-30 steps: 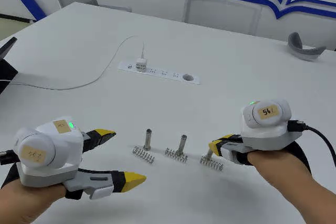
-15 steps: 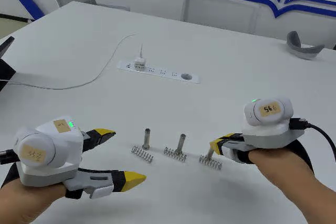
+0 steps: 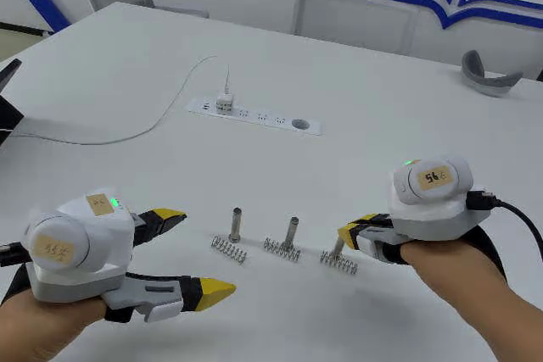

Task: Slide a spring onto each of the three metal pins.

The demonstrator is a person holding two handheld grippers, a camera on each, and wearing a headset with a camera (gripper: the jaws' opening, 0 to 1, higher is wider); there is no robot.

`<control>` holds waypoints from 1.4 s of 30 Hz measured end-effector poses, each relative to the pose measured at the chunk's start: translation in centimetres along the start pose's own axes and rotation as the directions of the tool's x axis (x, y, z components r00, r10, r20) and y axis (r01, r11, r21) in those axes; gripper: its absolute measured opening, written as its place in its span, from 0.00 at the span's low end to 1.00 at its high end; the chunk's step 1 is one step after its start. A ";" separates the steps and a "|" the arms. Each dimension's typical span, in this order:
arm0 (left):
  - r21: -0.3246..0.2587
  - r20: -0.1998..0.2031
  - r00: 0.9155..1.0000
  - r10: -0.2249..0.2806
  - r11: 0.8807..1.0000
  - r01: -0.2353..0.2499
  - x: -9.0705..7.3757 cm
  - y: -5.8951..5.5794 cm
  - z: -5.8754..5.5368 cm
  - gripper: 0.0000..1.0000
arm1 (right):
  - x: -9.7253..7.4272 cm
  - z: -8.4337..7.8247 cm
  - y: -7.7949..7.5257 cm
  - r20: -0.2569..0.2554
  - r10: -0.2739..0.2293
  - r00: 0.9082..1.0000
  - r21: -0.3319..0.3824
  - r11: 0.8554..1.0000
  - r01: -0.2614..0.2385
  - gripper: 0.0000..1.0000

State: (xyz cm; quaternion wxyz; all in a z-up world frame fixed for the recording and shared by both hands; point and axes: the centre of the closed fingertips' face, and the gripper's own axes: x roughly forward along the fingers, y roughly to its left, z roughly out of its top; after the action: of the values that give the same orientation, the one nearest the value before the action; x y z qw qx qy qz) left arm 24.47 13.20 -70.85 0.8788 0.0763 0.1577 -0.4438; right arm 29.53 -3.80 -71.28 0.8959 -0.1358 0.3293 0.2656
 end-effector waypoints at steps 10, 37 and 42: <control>-0.001 0.000 1.000 0.000 1.000 0.000 0.0 0.2 -0.1 0.76 | -0.1 0.2 0.1 0.010 0.005 1.000 -0.009 1.000 -0.005 0.09; 0.002 0.005 1.000 0.005 1.000 -0.005 -0.1 0.2 0.2 0.76 | -2.2 -0.5 -1.4 0.069 0.035 0.997 -0.032 0.999 -0.033 0.17; 0.001 0.003 1.000 0.008 1.000 -0.008 -0.2 0.2 0.1 0.76 | -1.9 -1.6 -0.9 0.052 0.090 0.995 -0.065 0.994 -0.086 0.17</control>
State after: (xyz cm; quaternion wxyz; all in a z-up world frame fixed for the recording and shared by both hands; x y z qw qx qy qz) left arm 24.58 13.42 -70.67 0.8807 0.0768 0.1561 -0.4407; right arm 27.96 -5.94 -71.16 0.8873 -0.1420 0.3017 0.3187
